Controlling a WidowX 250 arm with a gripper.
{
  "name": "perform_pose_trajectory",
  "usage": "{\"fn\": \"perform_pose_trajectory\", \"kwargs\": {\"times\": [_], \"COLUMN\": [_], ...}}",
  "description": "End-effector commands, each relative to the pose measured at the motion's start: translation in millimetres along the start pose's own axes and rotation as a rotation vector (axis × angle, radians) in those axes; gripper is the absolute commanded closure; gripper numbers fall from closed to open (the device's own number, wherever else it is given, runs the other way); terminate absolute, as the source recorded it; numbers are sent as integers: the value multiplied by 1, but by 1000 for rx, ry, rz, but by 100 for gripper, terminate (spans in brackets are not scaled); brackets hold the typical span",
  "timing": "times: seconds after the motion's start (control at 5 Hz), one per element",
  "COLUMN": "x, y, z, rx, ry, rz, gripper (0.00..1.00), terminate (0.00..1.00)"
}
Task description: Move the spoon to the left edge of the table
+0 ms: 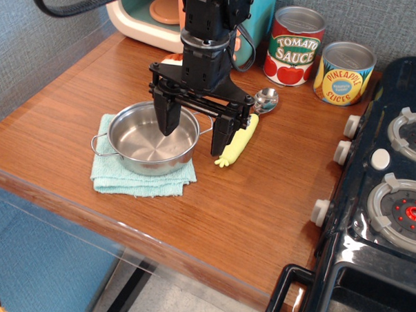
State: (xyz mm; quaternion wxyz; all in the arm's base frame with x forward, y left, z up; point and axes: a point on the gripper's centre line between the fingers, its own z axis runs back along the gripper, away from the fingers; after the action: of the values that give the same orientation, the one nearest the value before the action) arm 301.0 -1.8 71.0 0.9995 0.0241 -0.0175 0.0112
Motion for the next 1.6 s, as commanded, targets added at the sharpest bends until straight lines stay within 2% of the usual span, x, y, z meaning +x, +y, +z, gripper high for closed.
{"fn": "perform_pose_trajectory", "kwargs": {"times": [0.0, 0.6, 0.8, 1.0, 1.4], "x": [0, 100, 112, 115, 113], "y": [0, -14, -17, -19, -39], "z": [0, 20, 7, -14, -38], "rx": [0, 15, 29, 16, -37], "ry": [0, -98, -93, -83, -113], "rz": [0, -19, -25, 5, 70], "gripper": [0, 0, 0, 0, 0], "terminate": [0, 0, 0, 0, 0]}}
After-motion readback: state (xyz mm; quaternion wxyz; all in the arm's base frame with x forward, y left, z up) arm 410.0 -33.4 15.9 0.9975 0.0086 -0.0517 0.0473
